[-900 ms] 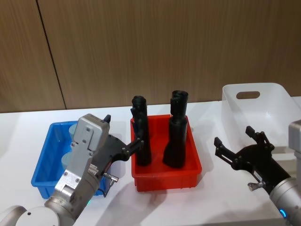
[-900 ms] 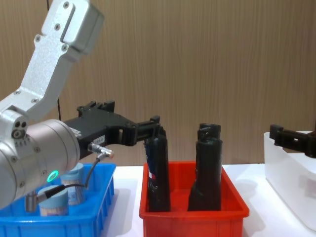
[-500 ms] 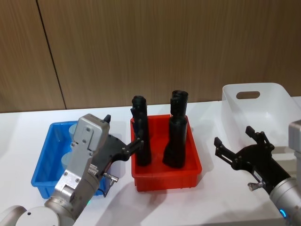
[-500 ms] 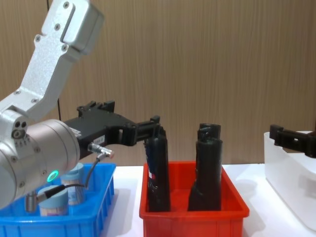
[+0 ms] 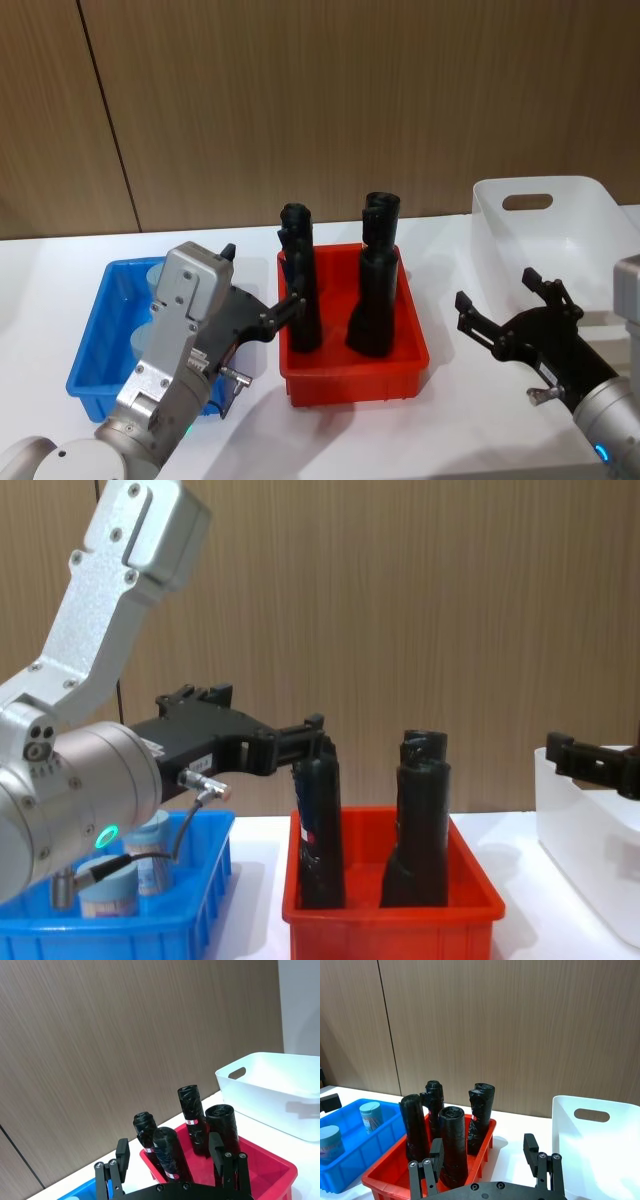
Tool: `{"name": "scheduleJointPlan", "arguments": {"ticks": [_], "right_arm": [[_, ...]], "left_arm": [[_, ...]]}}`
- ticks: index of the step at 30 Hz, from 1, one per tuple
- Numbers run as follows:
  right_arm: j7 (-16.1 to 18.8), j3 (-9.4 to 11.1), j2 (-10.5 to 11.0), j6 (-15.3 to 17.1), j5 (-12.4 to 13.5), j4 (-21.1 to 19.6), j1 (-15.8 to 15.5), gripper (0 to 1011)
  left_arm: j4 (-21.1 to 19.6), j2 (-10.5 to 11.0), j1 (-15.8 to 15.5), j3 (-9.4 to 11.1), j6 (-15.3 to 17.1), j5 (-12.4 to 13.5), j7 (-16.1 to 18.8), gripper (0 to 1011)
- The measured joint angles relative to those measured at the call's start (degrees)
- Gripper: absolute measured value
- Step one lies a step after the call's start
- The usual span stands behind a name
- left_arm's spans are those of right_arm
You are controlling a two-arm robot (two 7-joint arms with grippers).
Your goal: Pick the cotton swabs from the blue box and place them into the white box.
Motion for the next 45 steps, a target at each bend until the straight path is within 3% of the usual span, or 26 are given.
{"name": "scheduleJointPlan", "arguments": {"ticks": [12,24,35,45], "right_arm": [[0.0,0.0,0.0,0.0,0.0,0.0,0.0,1002],[0.0,0.0,0.0,0.0,0.0,0.0,0.0,1002],[0.0,0.0,0.0,0.0,0.0,0.0,0.0,1002],[0.0,0.0,0.0,0.0,0.0,0.0,0.0,1002]], "left_arm": [[0.5,-0.4,-0.6,-0.4,0.9,-0.1,0.5,1004],[0.7,-2.4,-2.1,-1.1,6.7,-1.1,6.0,1004],[1.2,-4.0,-3.0,-2.5,13.6,-4.6,12.5,1004],[2.1,-4.4,-2.8,-4.1,16.9,-8.8,16.4,1004]]}}
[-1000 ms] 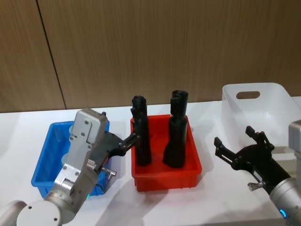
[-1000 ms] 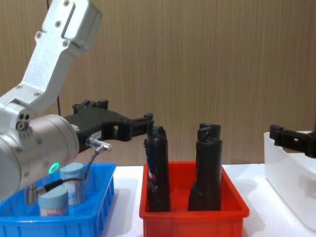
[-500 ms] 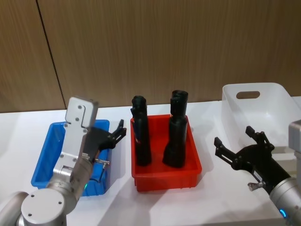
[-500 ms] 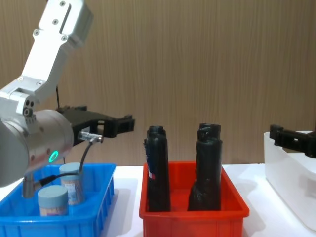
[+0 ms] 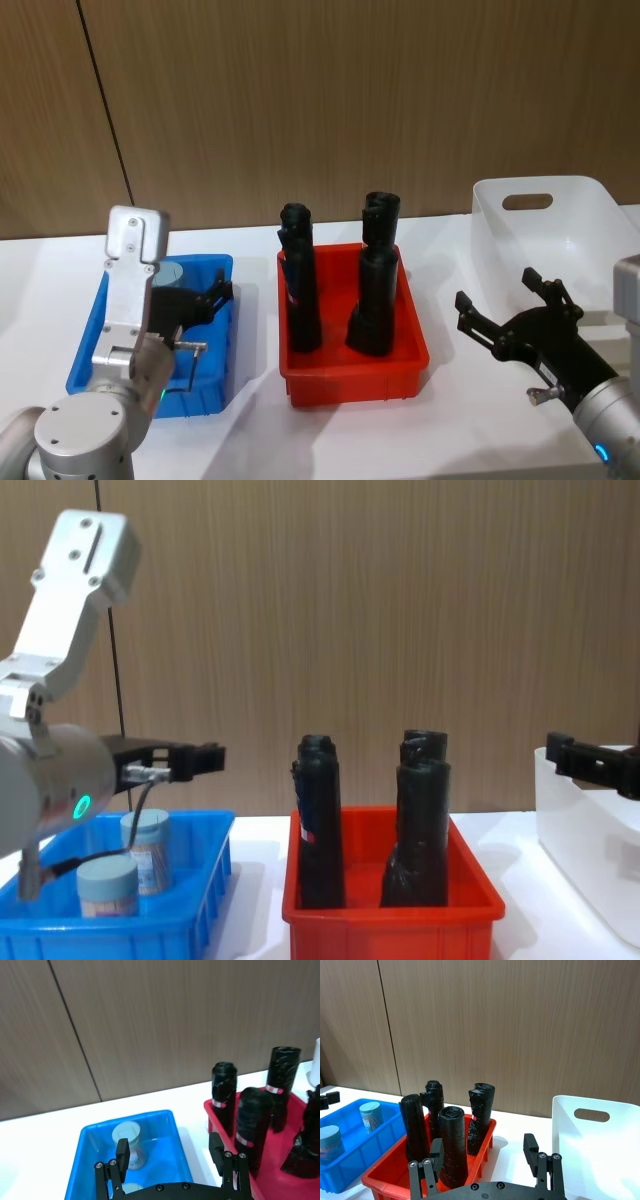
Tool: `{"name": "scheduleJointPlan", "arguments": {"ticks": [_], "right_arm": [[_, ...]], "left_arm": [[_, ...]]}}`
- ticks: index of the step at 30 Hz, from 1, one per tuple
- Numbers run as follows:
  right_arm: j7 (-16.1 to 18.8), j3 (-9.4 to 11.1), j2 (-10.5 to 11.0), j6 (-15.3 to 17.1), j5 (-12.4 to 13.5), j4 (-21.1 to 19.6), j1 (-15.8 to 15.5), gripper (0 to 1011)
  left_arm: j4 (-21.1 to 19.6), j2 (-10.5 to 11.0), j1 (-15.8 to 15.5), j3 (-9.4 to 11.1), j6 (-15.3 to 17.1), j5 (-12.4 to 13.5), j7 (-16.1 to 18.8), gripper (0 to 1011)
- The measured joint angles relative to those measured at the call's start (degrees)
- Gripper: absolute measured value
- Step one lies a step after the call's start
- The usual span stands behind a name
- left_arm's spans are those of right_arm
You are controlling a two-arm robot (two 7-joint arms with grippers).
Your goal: Pick the cotton swabs from the blue box and place them into the white box.
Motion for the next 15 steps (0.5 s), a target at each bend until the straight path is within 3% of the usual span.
{"name": "scheduleJointPlan", "arguments": {"ticks": [15], "right_arm": [[0.0,0.0,0.0,0.0,0.0,0.0,0.0,1002]], "left_arm": [[1.0,0.7,1.5,-2.2,2.6,-5.8,1.8,1004]]}}
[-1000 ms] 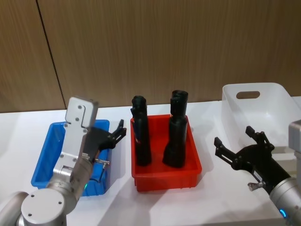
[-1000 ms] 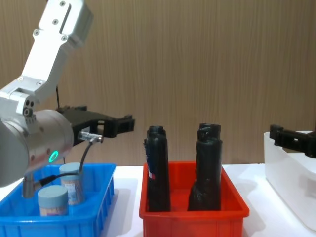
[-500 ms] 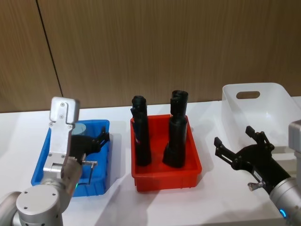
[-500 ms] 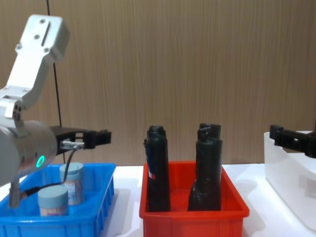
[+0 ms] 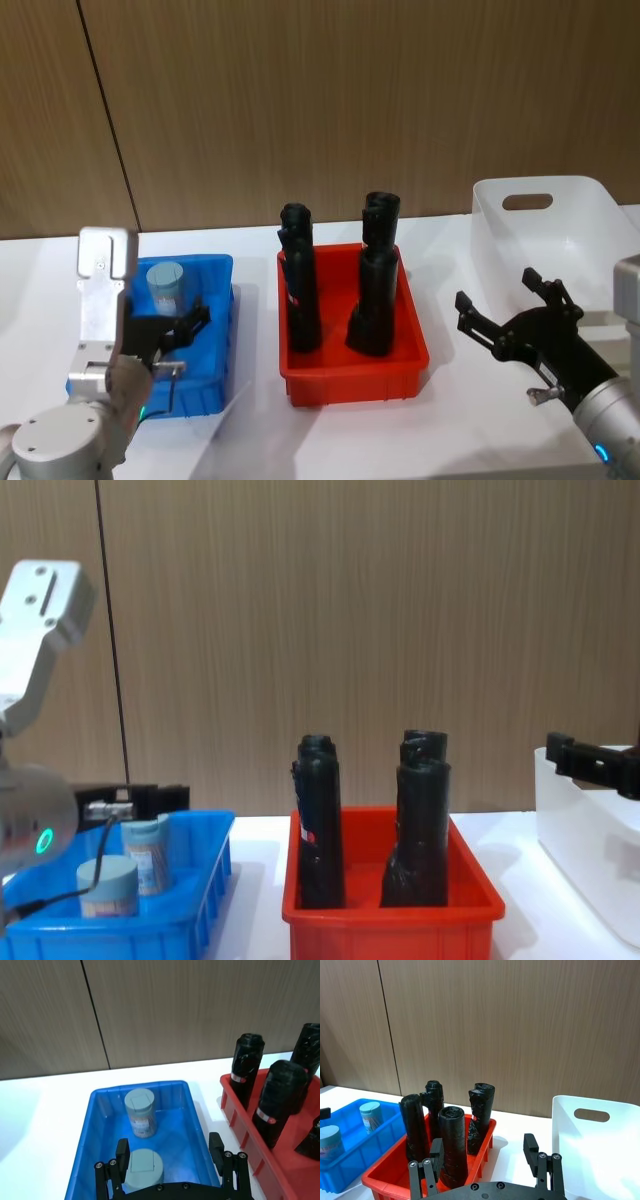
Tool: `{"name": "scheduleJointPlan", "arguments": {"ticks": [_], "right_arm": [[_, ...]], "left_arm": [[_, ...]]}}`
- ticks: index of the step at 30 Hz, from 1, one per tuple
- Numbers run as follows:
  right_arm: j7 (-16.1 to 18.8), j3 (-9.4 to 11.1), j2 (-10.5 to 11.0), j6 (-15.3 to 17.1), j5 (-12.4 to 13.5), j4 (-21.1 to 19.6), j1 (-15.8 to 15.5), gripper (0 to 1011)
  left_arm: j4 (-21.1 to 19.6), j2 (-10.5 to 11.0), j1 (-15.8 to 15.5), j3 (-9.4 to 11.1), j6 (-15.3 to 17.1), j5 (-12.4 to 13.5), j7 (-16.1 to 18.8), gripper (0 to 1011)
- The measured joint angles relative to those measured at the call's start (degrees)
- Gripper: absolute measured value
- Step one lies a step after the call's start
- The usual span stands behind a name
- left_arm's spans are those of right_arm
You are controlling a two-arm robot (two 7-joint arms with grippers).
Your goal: Pick the cotton swabs from the blue box and place them into the white box.
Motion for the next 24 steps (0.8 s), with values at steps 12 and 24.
{"name": "scheduleJointPlan", "arguments": {"ticks": [12,24], "right_arm": [[0.0,0.0,0.0,0.0,0.0,0.0,0.0,1002],[0.0,0.0,0.0,0.0,0.0,0.0,0.0,1002]], "left_arm": [[2.1,0.9,0.7,-1.5,0.9,-2.3,-1.4,1004],[5.0,1.3,0.1,-2.4,1.0,-2.0,-4.2,1004]]}}
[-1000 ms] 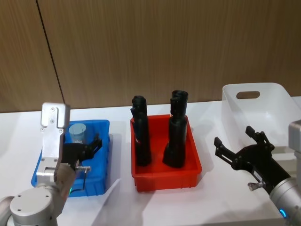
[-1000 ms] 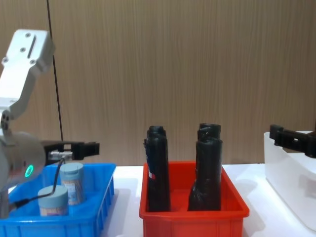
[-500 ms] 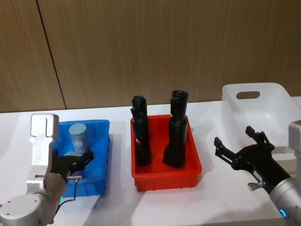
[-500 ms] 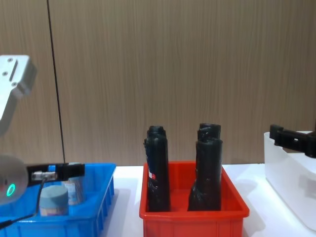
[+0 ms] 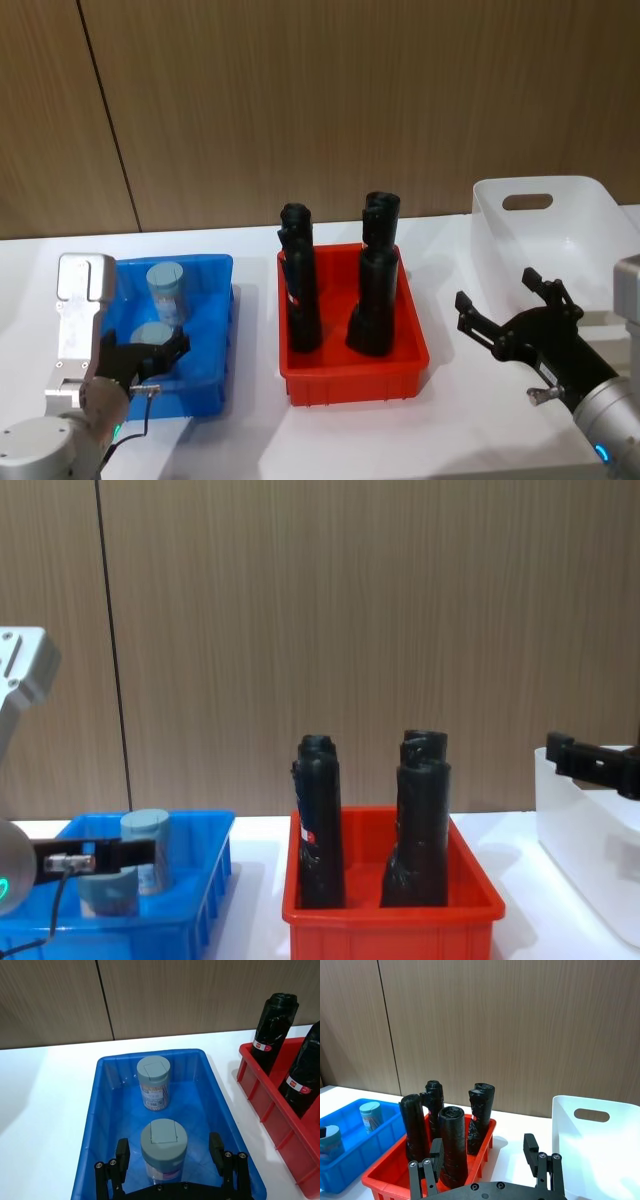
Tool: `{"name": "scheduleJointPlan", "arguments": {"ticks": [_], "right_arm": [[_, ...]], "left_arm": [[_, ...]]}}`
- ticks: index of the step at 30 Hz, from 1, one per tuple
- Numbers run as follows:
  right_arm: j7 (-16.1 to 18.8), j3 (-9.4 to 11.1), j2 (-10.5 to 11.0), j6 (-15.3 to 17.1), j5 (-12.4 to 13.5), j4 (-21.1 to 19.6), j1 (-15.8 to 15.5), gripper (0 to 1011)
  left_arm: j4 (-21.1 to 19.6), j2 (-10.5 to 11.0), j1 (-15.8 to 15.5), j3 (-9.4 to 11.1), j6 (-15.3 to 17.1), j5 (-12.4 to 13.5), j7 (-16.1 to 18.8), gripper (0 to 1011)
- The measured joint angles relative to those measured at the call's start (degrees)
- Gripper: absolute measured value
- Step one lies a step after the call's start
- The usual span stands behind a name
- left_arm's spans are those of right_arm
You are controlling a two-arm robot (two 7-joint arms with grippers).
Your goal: Pick the cotton swabs from the blue box and place them into the white box.
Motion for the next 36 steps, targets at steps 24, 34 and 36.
{"name": "scheduleJointPlan", "arguments": {"ticks": [24,34,36], "right_arm": [[0.0,0.0,0.0,0.0,0.0,0.0,0.0,1002],[0.0,0.0,0.0,0.0,0.0,0.0,0.0,1002],[0.0,0.0,0.0,0.0,0.0,0.0,0.0,1002]], "left_arm": [[7.4,-0.6,-3.1,-0.9,-1.7,3.5,-5.7,1004],[10.6,-1.1,-4.4,-1.1,-3.2,4.6,-8.2,1003],[11.2,-1.2,-4.6,-1.1,-3.6,4.6,-8.7,971]]}}
